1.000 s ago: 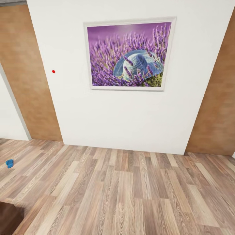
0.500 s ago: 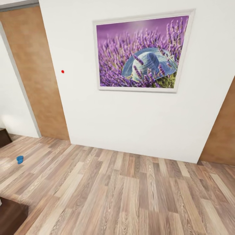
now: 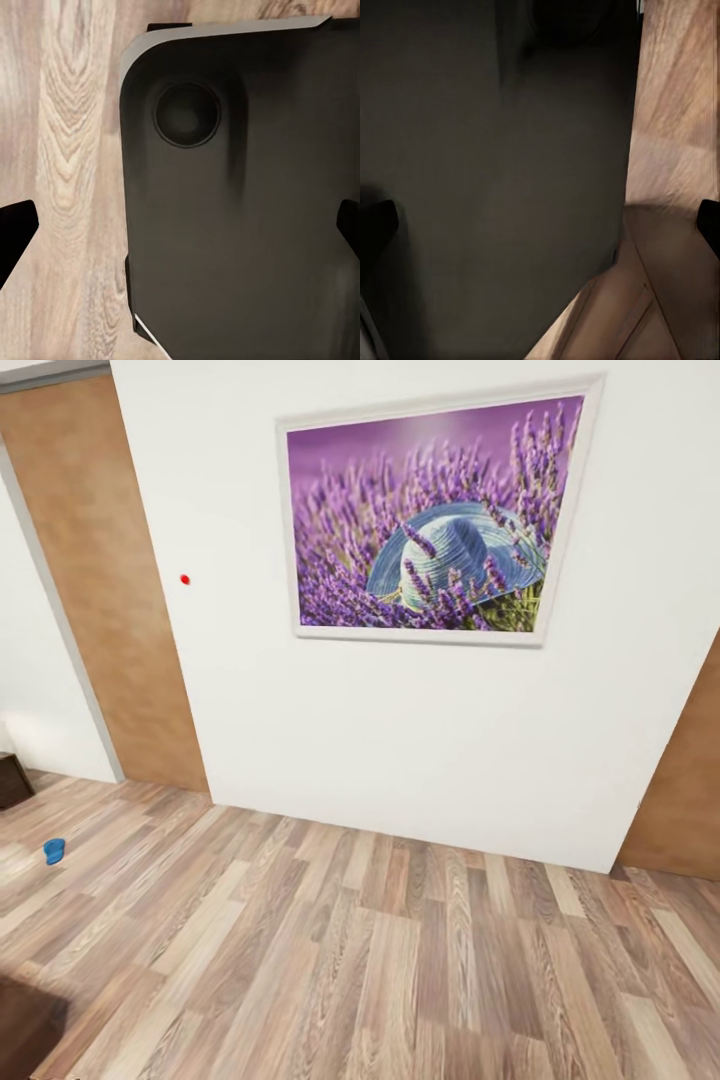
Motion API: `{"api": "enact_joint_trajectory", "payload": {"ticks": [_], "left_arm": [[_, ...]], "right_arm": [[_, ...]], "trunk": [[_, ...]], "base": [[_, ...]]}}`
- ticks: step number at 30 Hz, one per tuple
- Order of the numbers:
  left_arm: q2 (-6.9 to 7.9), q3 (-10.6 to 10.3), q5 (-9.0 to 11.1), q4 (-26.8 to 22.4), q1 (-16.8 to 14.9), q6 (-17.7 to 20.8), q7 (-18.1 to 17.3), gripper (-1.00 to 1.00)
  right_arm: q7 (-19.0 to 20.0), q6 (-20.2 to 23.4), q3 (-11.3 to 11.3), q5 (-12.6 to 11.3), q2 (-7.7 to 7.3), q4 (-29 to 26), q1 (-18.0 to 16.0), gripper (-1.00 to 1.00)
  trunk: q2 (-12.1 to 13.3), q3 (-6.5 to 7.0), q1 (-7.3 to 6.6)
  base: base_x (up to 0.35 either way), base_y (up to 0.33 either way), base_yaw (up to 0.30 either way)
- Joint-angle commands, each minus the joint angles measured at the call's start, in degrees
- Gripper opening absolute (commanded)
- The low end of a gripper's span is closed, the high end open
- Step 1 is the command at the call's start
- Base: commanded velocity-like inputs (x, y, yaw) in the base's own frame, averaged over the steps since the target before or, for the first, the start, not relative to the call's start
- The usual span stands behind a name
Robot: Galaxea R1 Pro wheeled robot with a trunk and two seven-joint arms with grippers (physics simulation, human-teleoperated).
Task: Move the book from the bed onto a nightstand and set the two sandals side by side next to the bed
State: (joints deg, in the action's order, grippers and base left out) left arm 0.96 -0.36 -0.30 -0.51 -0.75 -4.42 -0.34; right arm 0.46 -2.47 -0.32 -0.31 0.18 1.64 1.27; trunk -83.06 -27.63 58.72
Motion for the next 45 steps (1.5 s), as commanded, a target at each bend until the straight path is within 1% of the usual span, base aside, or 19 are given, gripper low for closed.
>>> {"api": "enact_joint_trajectory", "payload": {"ticks": [1, 12, 24, 34, 45], "left_arm": [[0.01, 0.0, 0.0, 0.1, 0.0, -0.2, 0.0, 1.00], [0.01, -0.1, 0.0, 0.1, 0.0, -0.3, 0.0, 1.00], [0.01, -0.1, 0.0, 0.1, 0.0, -0.3, 0.0, 1.00], [0.01, -0.1, 0.0, 0.0, 0.0, -0.3, 0.0, 1.00], [0.01, -0.2, 0.0, 0.1, 0.0, -0.9, 0.0, 1.00]], "right_arm": [[0.0, -0.3, 0.0, 0.0, 0.00, 0.1, 0.0, 1.00], [0.0, -0.3, 0.0, 0.0, 0.00, 0.1, 0.0, 1.00], [0.0, -0.3, 0.0, 0.0, 0.05, 0.1, 0.0, 1.00], [0.0, -0.3, 0.0, 0.0, 0.04, 0.1, 0.0, 1.00], [0.0, -0.3, 0.0, 0.0, 0.04, 0.0, 0.0, 1.00]], "trunk": [[0.0, -0.04, 0.01], [0.0, -0.04, 0.01], [0.0, -0.04, 0.01], [0.0, -0.04, 0.01], [0.0, -0.04, 0.01]], "base": [[0.064, -0.095, 0.128], [0.023, -0.034, 0.195], [0.066, -0.004, 0.065], [0.148, 0.000, 0.162], [0.031, -0.054, 0.040]]}}
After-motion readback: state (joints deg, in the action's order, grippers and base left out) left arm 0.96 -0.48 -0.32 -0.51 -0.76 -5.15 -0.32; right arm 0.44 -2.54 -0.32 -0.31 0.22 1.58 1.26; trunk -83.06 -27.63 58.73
